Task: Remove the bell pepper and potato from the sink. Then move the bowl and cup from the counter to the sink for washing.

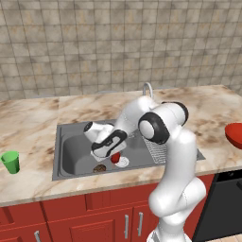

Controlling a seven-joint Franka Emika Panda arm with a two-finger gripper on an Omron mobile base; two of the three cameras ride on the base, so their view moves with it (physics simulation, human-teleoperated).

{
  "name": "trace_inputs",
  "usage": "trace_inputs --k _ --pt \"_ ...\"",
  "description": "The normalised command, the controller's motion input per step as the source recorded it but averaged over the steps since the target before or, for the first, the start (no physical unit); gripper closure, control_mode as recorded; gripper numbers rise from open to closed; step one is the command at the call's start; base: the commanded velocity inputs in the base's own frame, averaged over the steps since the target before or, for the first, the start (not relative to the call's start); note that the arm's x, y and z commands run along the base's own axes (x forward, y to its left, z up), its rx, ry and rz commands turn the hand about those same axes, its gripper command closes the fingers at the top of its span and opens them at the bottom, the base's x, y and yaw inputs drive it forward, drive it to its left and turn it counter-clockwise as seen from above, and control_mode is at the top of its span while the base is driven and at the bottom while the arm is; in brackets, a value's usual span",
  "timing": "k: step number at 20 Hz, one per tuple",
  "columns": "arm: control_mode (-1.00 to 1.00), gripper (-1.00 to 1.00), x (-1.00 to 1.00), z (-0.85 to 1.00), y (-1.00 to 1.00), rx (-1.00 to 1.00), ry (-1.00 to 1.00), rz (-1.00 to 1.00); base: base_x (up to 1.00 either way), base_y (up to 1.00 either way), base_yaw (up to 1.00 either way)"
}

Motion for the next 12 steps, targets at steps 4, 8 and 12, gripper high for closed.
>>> trace_inputs --k 4,8,12 --pt "-1.0 1.0 0.0 0.38 -0.01 0.07 0.0 0.0 0.0 0.0 0.0" --pt "-1.0 1.0 -0.01 0.36 0.0 0.08 0.0 0.0 0.0 0.0 0.0" --pt "-1.0 1.0 -0.07 0.33 0.0 0.08 0.0 0.01 0.0 0.0 0.0"
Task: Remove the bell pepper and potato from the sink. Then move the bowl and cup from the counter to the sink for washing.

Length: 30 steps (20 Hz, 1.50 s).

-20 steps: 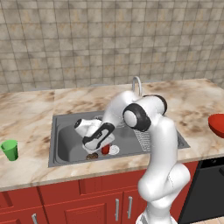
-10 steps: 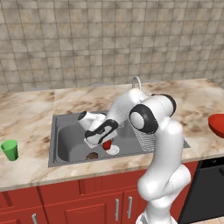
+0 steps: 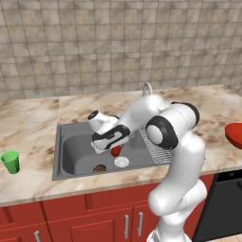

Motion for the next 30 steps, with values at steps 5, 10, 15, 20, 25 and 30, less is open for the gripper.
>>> trace_inputs --k 5,10,15,20,25,30 --pt "-1.0 1.0 -0.11 0.32 0.0 0.08 0.0 0.02 0.0 0.0 0.0" --pt "-1.0 1.0 -0.17 0.31 0.0 0.12 0.0 0.06 0.0 0.0 0.0" --pt "-1.0 1.0 -0.17 0.29 0.08 0.14 0.0 0.12 0.0 0.0 0.0" --pt "-1.0 1.0 -0.19 0.28 0.11 0.12 0.0 0.11 0.0 0.0 0.0" --pt "-1.0 1.0 -0.14 0.29 0.17 0.05 -0.02 0.06 0.0 0.0 0.0" --pt "-1.0 1.0 -0.08 0.28 0.21 0.03 -0.01 0.05 0.0 0.0 0.0"
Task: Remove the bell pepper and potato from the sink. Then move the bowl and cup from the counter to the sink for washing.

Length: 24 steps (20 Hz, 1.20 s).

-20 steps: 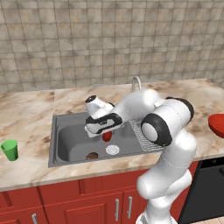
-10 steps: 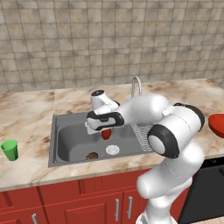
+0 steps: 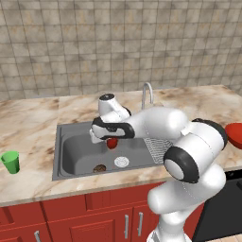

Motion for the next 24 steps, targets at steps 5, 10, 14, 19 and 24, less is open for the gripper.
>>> trace_inputs --k 5,10,14,19,24 --pt "-1.0 1.0 -0.02 0.25 0.24 0.03 0.0 0.04 0.0 0.0 0.0" --pt "-1.0 1.0 0.01 0.22 0.27 0.05 0.0 0.05 0.0 0.0 0.0" --pt "-1.0 1.0 0.08 0.14 0.27 0.09 0.0 0.03 0.0 0.0 0.0" --pt "-1.0 1.0 0.1 0.07 0.29 0.11 0.0 0.03 0.0 0.0 0.0" --pt "-1.0 1.0 0.18 0.02 0.34 0.05 0.0 0.01 0.0 0.0 0.0"
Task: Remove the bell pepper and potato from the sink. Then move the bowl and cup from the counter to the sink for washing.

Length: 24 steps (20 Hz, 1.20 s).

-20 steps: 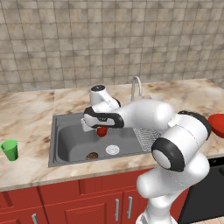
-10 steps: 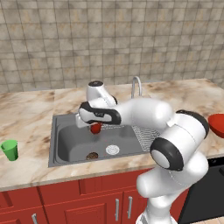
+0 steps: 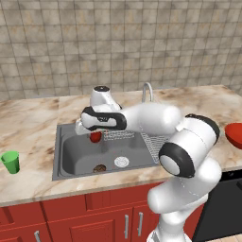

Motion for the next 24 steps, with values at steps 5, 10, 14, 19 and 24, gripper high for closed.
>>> trace_inputs --k 5,10,14,19,24 --pt "-1.0 1.0 0.28 0.0 0.35 0.0 0.0 0.0 0.0 0.0 0.0" --pt "-1.0 1.0 0.27 0.03 0.37 0.0 -0.01 0.0 0.0 0.0 0.0" --pt "-1.0 1.0 0.22 0.05 0.4 0.0 0.0 0.0 0.0 0.0 0.0" --pt "-1.0 1.0 0.04 0.0 0.49 0.01 0.0 0.04 0.0 0.0 0.0" --pt "-1.0 1.0 0.0 -0.01 0.46 0.02 0.01 0.1 0.0 0.0 0.0"
